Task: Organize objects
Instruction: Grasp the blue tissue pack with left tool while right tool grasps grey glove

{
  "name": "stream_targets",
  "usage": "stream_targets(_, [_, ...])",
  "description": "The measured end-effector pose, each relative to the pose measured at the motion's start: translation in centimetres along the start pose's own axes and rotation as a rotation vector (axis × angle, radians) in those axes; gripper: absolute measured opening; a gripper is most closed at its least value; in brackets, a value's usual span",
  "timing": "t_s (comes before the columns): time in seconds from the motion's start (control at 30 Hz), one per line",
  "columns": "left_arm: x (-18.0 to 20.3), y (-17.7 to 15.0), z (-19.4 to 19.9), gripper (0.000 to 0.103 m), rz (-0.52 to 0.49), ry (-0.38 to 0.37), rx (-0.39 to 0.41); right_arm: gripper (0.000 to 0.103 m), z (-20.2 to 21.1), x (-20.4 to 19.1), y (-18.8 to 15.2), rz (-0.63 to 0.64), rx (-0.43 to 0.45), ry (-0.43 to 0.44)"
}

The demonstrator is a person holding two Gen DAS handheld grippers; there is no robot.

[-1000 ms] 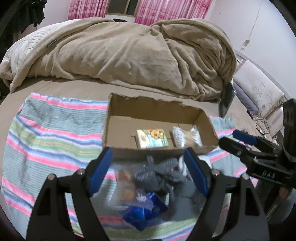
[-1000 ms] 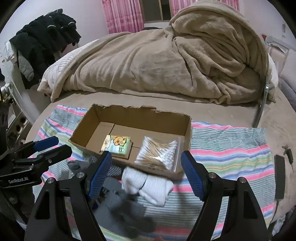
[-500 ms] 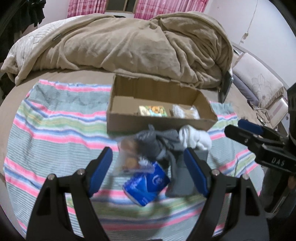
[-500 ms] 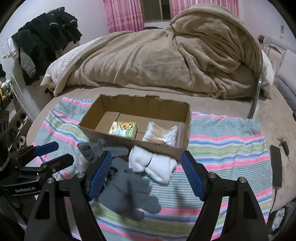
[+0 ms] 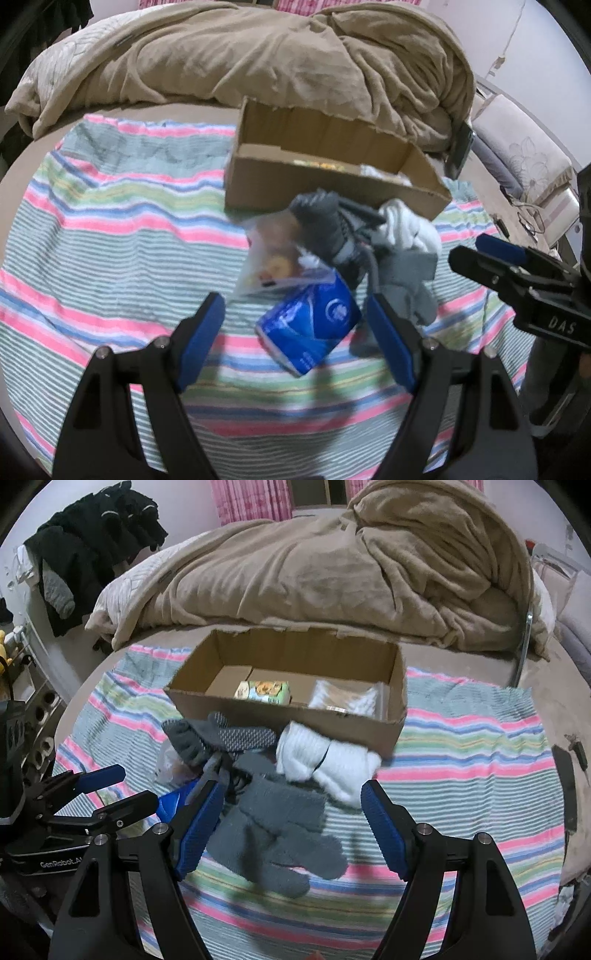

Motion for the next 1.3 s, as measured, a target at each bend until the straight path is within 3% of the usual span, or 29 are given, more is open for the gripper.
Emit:
stream_targets(0.2, [-0.3,-1.3,-1.5,0.081,-0.018,0.027,-0.021,0.080,-1.6,-0.3,-1.2,-0.003,-0.046,0.011])
stream_targets(0.73, [-0.4,-2.1,-4.5,0.080,-0.021,-0.013,-0.059,0.079,-5.7,-0.7,-2.7,-0.020,-0.137,0.043])
stream_targets(0.8, [-0.4,-2.1,-4.7,0.079,-0.025,-0.018,-0.064,0.077,-6.0,-0.6,-2.7,-0.030,-0.142,0.062])
stream_targets(0.87, [-0.1,-2.1,-4.8,0.079,-0.045,-0.016,-0.061,0.065,-6.4,-0.8,-2.8,-0.031,-0.147,0.087])
stream_targets(1.03, [1.5,-2.6,-4.9,0.066,-0.118,0.003,-0.058,0.054,-6.6,-1.2,-3.0,-0.023,-0.151,0.121])
stream_targets(1.3, [2.1,-2.4,-4.4,0.041,-0.135,-0.005,-0.036,0.041,-5.8,-0.7,-3.1,-0.035,-0.137,0.175])
Point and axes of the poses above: each gripper's, at about its wrist camera, not at the fingertips, and z roughly against the way its jaws point, x to its right, y to its top, the point moved 5 cm from there along -z, roughly the way its jaws point, and after that the axes turned 4 degrees about y, right-handed, at the moved point
